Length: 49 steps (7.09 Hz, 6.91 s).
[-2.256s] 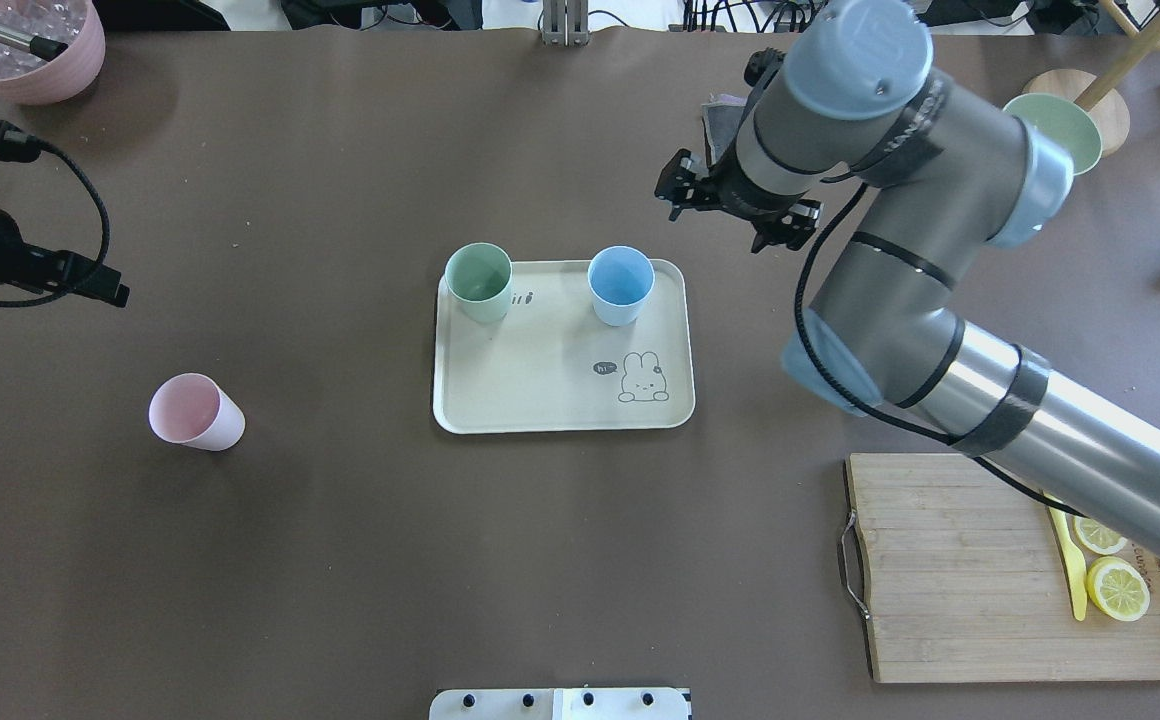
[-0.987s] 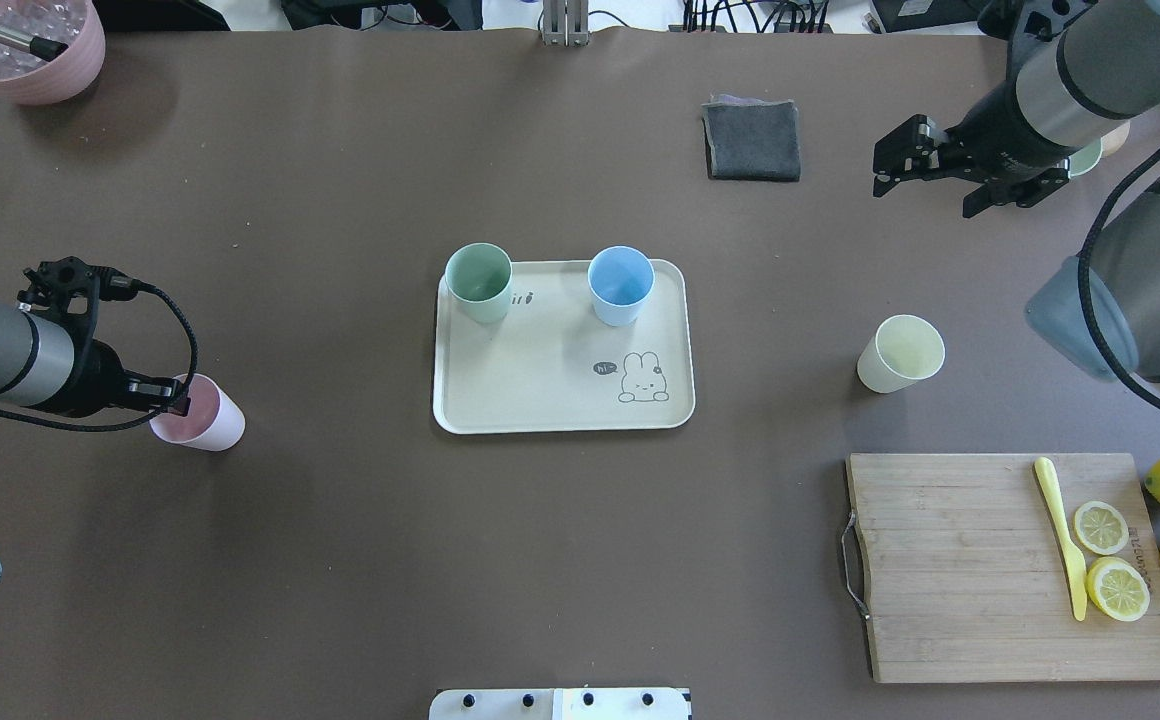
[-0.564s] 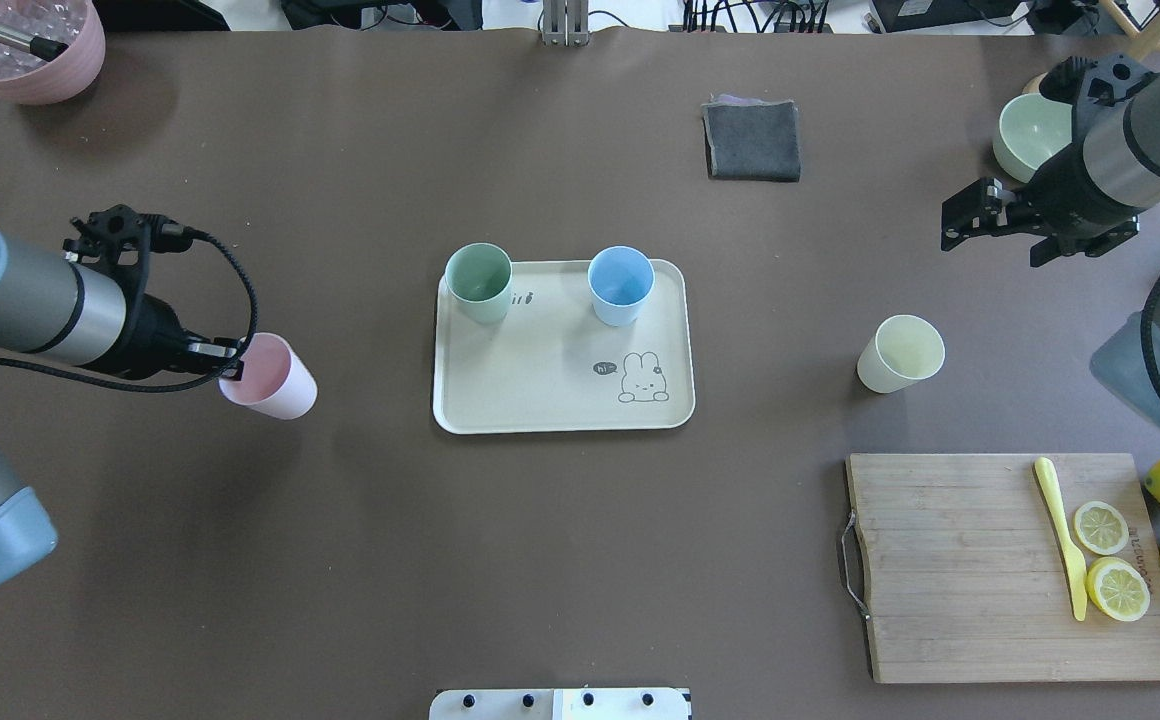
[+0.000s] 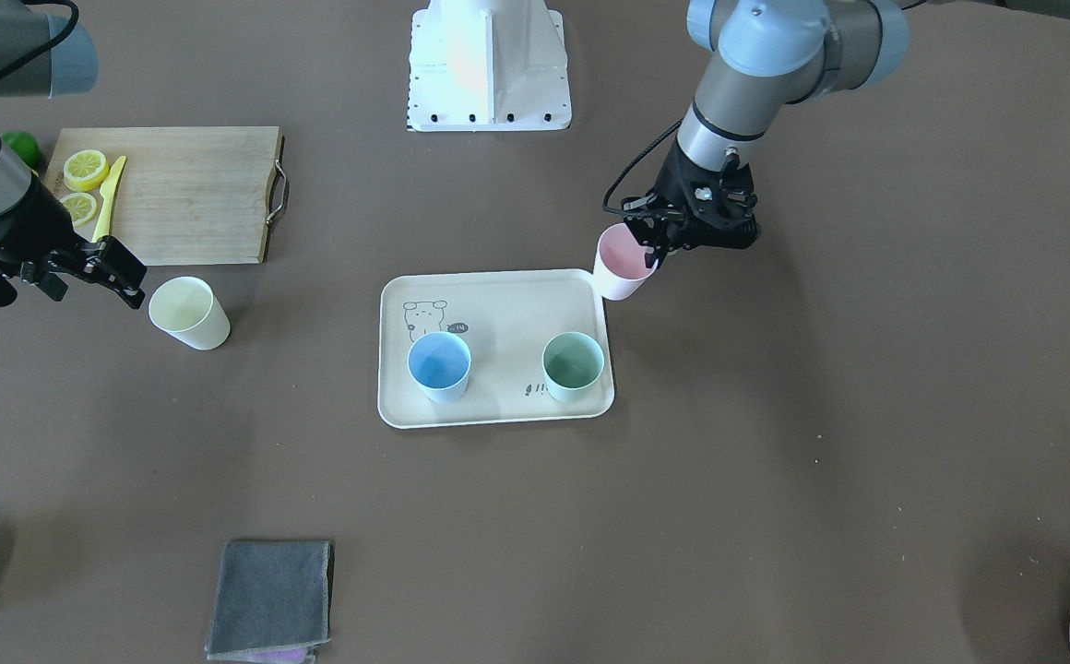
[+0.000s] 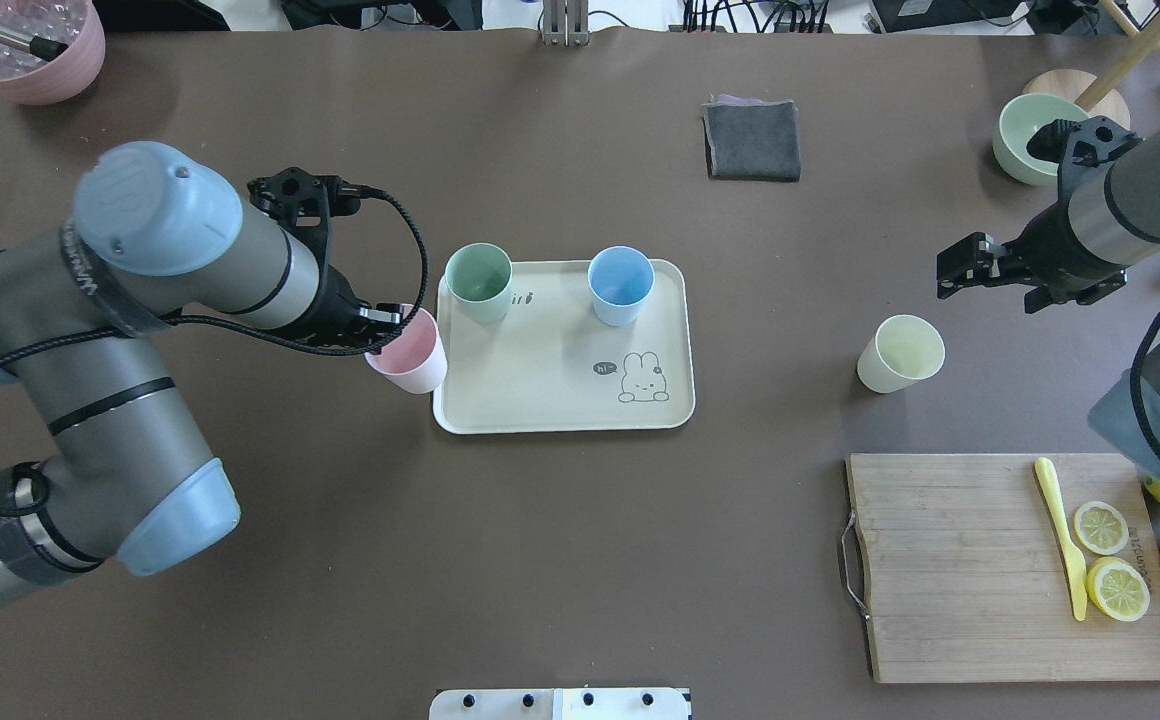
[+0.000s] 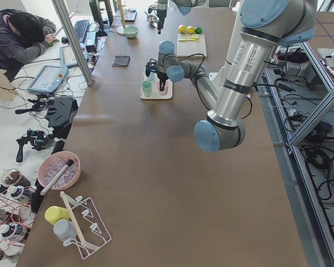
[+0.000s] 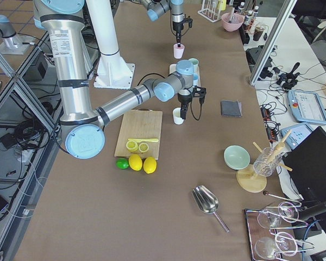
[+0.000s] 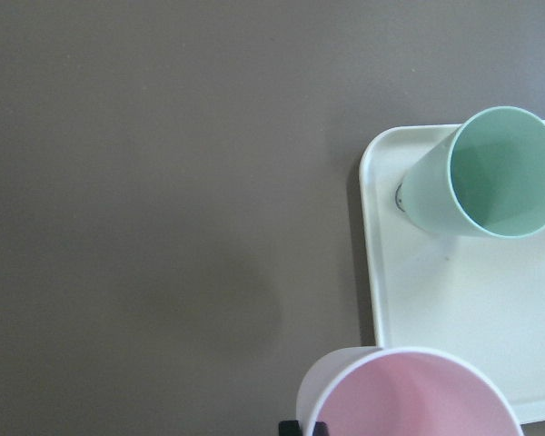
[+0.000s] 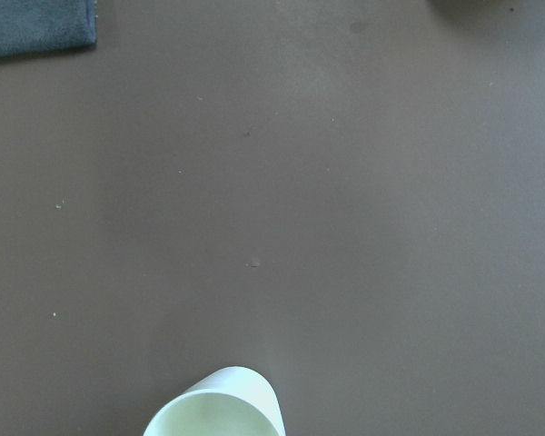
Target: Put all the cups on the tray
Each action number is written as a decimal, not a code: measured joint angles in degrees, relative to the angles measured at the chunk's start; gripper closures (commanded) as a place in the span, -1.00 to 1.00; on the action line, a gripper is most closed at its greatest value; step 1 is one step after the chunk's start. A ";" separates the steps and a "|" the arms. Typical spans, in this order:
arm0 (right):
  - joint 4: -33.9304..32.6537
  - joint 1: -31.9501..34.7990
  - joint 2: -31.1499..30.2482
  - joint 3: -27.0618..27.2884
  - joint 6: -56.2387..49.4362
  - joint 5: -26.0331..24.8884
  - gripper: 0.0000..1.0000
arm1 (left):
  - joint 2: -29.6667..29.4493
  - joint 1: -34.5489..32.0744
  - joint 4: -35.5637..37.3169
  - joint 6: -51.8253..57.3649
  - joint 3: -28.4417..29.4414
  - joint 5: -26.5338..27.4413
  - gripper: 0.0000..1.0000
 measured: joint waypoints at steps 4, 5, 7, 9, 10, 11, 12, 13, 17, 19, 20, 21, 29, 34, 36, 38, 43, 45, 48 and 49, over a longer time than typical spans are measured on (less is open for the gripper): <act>0.08 -2.74 0.40 -0.81 0.59 -1.35 -1.00 | -6.93 2.81 -0.31 -3.10 8.06 4.86 0.86; 0.20 -3.33 0.50 -1.33 0.59 -1.67 -1.00 | -7.44 2.96 -1.00 -3.20 9.27 5.85 -0.51; 0.31 -4.55 0.17 -1.85 0.62 -2.55 -1.00 | -7.64 3.20 -1.97 -3.18 9.67 6.47 -0.96; 0.36 -5.97 -0.25 -2.19 1.32 -3.38 -0.86 | -7.38 2.14 -0.66 -2.73 6.18 5.99 -0.96; 0.40 -6.74 -0.25 -2.28 2.31 -3.95 -0.26 | -7.31 0.38 1.57 -2.04 3.52 4.29 -0.96; 0.43 -7.57 -0.27 -2.32 3.78 -4.57 0.33 | -7.18 -2.22 3.75 -0.30 1.29 1.46 -0.96; 0.43 -8.40 -0.27 -2.50 5.47 -5.12 0.99 | -6.93 -4.72 5.13 1.99 -0.04 -0.59 -0.96; 0.46 -9.22 -0.27 -2.79 6.72 -5.71 1.00 | -6.63 -6.76 5.83 4.06 -0.66 -1.63 -0.96; -0.33 -9.72 1.95 -1.09 10.26 -5.62 1.00 | -4.03 -16.09 10.23 16.25 -2.08 -7.73 -0.96; -6.77 -9.10 8.42 0.78 13.53 -3.82 1.00 | 1.70 -23.03 11.37 28.80 -3.00 -11.73 -0.96; -11.16 -9.71 13.16 1.17 16.59 -3.52 1.00 | 5.31 -26.70 11.47 36.21 -2.84 -13.78 -0.96; -13.92 -11.40 17.28 1.14 20.30 -3.83 1.00 | 8.81 -30.60 11.60 43.91 -1.70 -15.26 -0.96; -6.63 -23.02 27.11 -10.89 28.29 -11.65 -0.99 | 22.05 -44.02 10.60 61.16 3.92 -24.28 -0.96; -5.19 -19.27 26.24 -8.86 26.14 -11.10 -1.00 | 22.13 -43.99 10.71 61.08 4.47 -24.61 -0.96; -5.66 -14.81 20.96 -4.41 21.42 -9.78 -1.00 | 24.20 -44.01 11.16 61.08 5.55 -24.59 -0.96; -6.59 -6.91 14.32 -1.38 8.42 -3.92 -1.00 | 26.83 -45.29 11.21 61.49 6.15 -24.33 -0.96; -6.96 16.25 -5.12 -1.26 -33.61 7.70 -1.00 | 27.30 -52.17 19.78 75.12 7.55 -23.90 -0.96; -8.93 24.50 -10.66 -1.31 -45.92 9.92 -1.00 | 27.27 -53.08 21.08 76.13 7.64 -23.93 -0.96; -17.61 33.27 -15.75 -3.05 -59.79 11.38 -1.00 | 28.02 -53.91 22.96 76.00 7.65 -24.04 -0.96; -18.15 33.82 -16.86 -5.65 -60.71 10.89 -1.00 | 28.29 -54.13 23.08 76.01 7.47 -24.08 -0.96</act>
